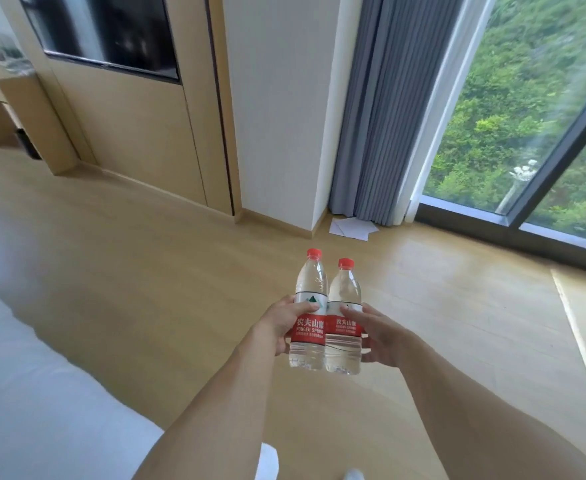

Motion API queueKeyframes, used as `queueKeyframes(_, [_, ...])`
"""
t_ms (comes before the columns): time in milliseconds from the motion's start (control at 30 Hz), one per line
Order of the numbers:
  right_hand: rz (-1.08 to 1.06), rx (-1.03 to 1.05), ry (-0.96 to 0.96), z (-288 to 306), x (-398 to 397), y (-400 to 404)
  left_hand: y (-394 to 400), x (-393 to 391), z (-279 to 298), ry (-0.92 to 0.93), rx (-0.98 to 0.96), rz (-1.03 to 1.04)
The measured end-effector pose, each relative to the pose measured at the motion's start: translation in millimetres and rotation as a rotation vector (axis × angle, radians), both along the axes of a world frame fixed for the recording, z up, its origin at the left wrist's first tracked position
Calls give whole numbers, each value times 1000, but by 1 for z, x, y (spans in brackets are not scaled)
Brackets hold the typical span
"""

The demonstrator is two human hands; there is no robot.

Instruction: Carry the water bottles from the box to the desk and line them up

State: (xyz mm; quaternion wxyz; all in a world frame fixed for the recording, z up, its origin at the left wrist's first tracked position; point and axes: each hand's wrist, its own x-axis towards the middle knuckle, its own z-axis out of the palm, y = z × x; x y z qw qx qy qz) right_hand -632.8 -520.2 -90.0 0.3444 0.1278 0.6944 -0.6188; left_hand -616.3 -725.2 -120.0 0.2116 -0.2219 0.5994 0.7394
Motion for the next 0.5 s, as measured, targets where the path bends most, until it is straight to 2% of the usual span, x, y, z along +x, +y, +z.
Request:
queueKeyframes(333, [272,3,-73,-30,-167,-127,-108,-105,-20,-40,-37,318])
queueKeyframes(500, [421,7,-151,-27,-256,-188,-152,-163,-15,-100,-63,478])
